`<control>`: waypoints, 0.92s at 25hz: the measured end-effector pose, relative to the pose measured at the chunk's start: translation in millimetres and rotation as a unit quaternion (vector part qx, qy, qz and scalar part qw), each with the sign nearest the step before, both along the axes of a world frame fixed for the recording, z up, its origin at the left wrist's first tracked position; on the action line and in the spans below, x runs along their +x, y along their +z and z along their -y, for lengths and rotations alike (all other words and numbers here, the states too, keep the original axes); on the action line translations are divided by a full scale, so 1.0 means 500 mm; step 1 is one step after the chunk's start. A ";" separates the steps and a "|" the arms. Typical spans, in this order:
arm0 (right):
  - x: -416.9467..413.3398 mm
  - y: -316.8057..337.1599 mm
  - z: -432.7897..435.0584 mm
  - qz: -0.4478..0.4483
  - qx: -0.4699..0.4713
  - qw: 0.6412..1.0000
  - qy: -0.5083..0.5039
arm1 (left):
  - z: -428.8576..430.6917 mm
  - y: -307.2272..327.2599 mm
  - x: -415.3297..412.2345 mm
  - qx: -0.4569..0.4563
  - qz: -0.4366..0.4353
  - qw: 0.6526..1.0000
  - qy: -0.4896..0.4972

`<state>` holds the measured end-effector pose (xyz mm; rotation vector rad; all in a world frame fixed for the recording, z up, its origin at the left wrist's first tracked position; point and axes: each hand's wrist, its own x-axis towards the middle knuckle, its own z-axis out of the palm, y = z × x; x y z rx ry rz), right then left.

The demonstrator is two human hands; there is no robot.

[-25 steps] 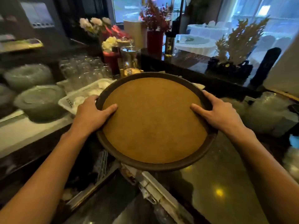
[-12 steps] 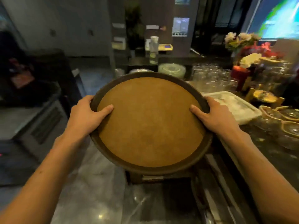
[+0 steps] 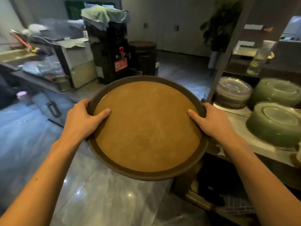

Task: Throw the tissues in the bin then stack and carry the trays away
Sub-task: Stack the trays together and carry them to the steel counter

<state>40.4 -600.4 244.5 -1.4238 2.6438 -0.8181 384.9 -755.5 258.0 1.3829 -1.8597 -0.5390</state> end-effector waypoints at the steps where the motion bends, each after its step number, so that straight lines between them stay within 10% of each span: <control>1: -0.003 -0.002 0.035 -0.002 0.002 1.000 0.017 | 0.015 -0.005 0.005 0.003 0.001 1.000 0.013; 15: -0.129 0.030 0.482 0.023 -0.049 0.986 0.155 | 0.252 -0.012 -0.066 0.036 0.007 0.983 0.179; 23: -0.170 0.019 0.742 0.011 -0.032 0.996 0.083 | 0.606 -0.023 -0.133 0.026 -0.024 0.996 0.087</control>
